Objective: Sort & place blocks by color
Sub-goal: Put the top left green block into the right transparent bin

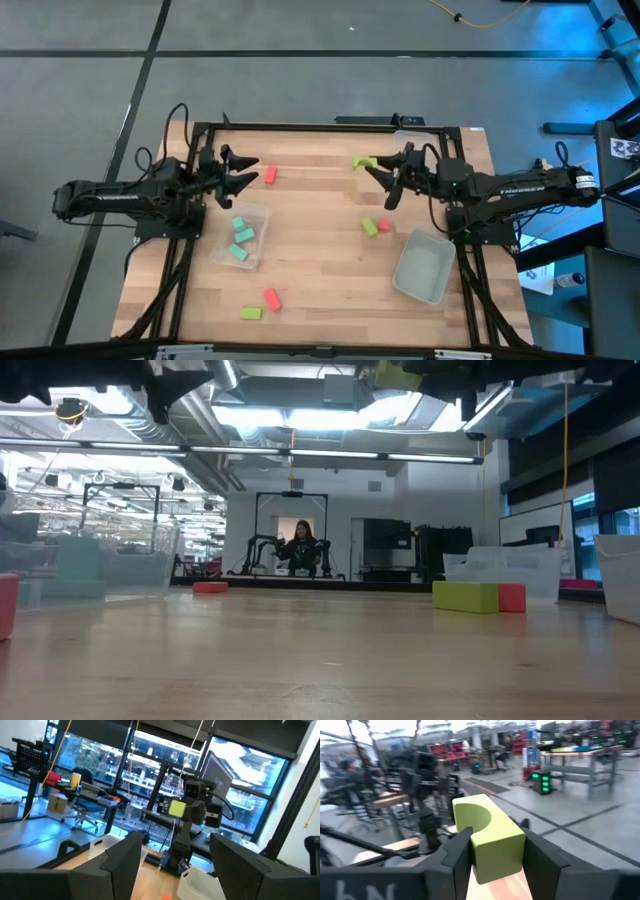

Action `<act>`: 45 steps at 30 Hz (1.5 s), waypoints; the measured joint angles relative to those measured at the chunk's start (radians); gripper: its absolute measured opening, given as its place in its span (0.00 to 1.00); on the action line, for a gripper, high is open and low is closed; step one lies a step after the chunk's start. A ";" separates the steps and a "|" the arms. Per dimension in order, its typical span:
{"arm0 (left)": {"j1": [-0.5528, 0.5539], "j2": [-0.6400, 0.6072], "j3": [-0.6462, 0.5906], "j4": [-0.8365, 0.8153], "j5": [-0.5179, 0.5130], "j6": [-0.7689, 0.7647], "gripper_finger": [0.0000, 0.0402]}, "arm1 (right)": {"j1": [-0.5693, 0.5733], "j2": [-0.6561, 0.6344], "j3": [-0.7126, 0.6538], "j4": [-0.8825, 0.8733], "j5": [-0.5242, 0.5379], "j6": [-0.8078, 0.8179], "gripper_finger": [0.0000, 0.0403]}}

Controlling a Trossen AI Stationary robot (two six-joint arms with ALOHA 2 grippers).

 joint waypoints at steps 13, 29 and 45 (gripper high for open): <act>0.000 -0.002 0.000 0.006 0.040 -0.010 0.56 | -0.103 0.063 0.205 -0.522 0.249 0.000 0.37; 0.000 -0.002 0.001 0.040 -0.063 -0.009 0.56 | -0.579 0.292 0.271 -1.103 0.140 -0.058 0.37; 0.000 -0.002 0.001 0.110 -0.157 0.024 0.56 | -0.856 0.435 0.140 -0.843 -0.125 0.031 0.37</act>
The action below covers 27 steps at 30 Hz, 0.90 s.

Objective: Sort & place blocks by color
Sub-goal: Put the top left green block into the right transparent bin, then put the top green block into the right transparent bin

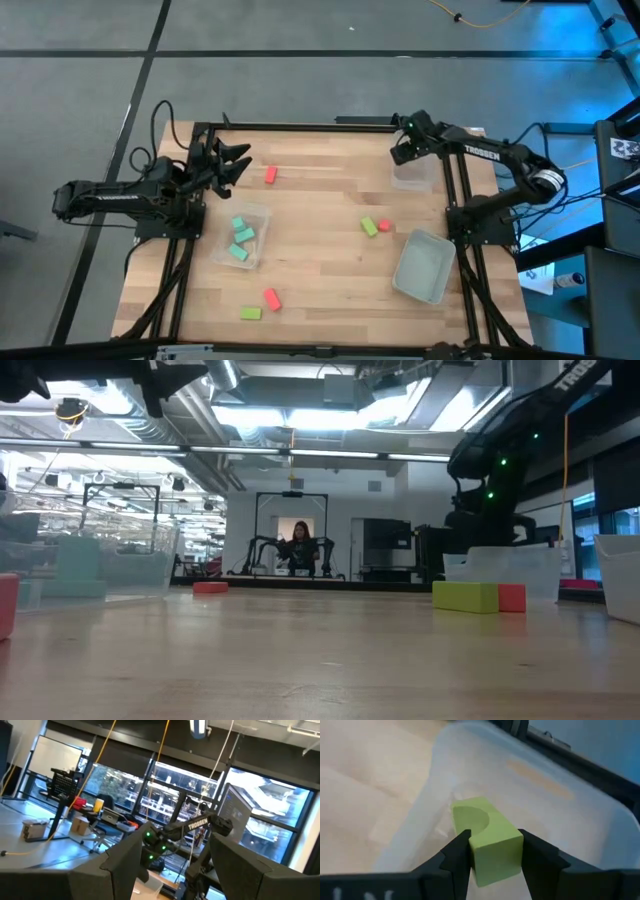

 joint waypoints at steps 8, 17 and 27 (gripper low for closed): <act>0.000 0.000 0.000 0.011 -0.001 0.000 0.56 | -0.001 0.080 0.002 0.024 0.004 0.057 0.37; 0.000 0.000 0.000 0.018 0.001 -0.010 0.56 | -0.001 0.005 0.000 -0.037 0.001 0.081 0.46; 0.000 0.000 0.000 0.018 0.031 -0.054 0.56 | -0.001 -0.122 0.000 -0.130 -0.012 0.156 0.71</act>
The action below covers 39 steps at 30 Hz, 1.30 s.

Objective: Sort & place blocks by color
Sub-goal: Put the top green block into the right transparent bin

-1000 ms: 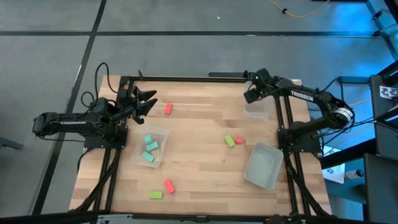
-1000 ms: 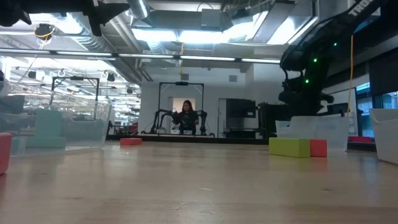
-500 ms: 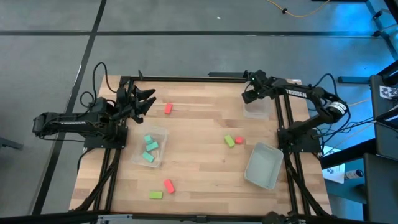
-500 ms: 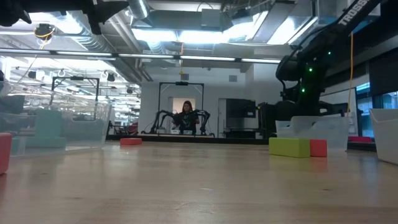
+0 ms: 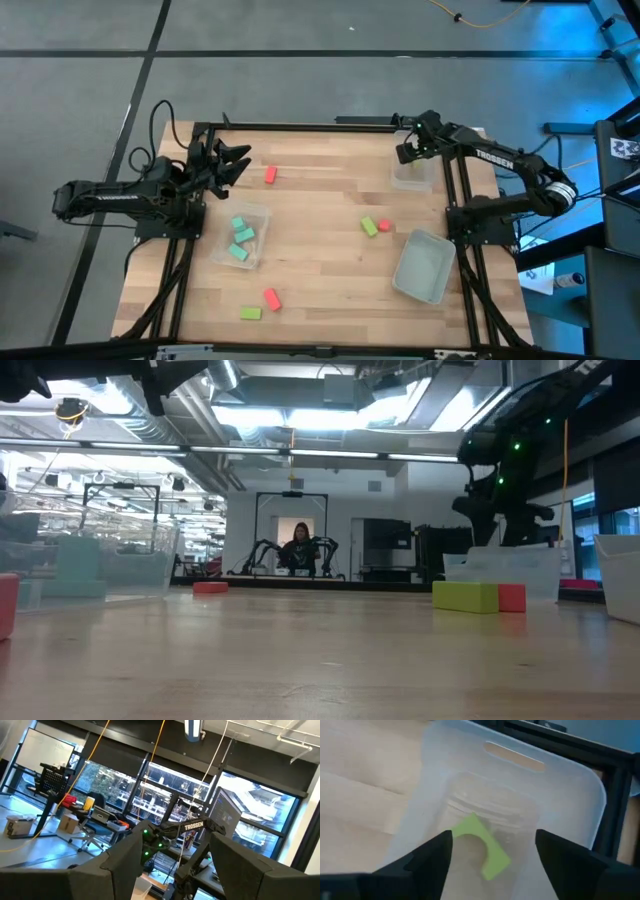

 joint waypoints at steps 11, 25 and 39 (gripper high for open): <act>0.000 0.000 0.000 0.008 0.029 -0.034 0.56 | 0.094 -0.217 0.000 0.303 -0.415 0.117 0.75; 0.000 0.000 0.000 0.013 0.163 -0.137 0.56 | 0.516 -0.264 0.000 0.665 -0.499 0.289 0.75; 0.000 0.000 0.000 0.049 0.169 -0.191 0.56 | 0.770 -0.265 0.000 0.717 -0.461 0.294 0.75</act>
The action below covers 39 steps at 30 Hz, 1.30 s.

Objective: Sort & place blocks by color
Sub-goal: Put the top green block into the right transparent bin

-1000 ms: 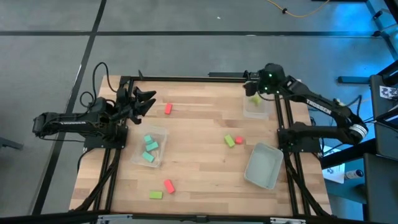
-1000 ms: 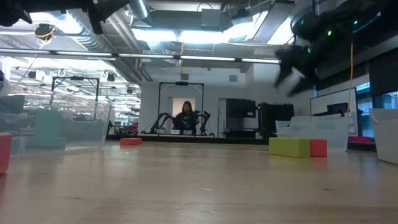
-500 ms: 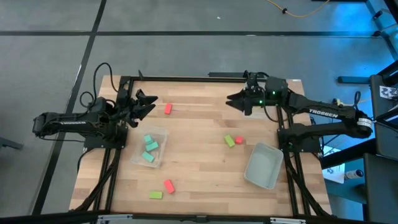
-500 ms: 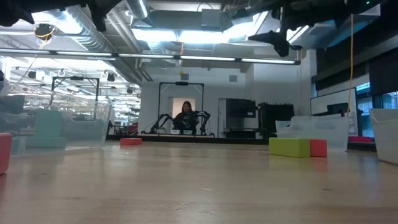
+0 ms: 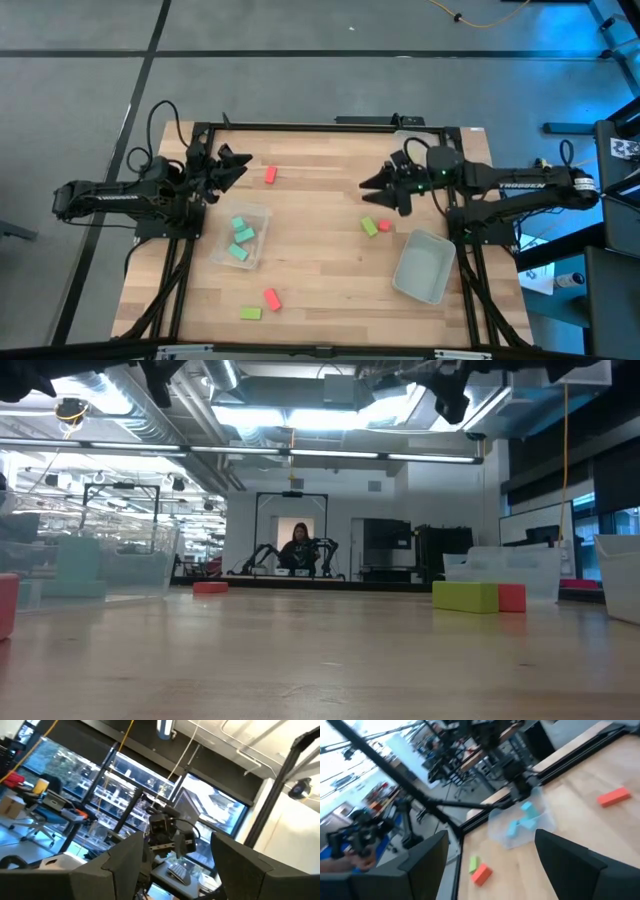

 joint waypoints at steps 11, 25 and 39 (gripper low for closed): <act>-0.072 0.027 0.000 -0.010 -0.072 -0.044 0.56 | 0.136 0.000 0.000 -0.002 0.000 -0.003 0.75; -0.157 0.047 0.000 0.001 -0.138 -0.025 0.56 | 0.180 0.001 0.000 -0.005 0.034 0.043 0.75; -0.158 0.045 0.000 0.002 -0.121 -0.043 0.56 | 0.370 0.342 0.304 -0.736 0.438 0.257 0.74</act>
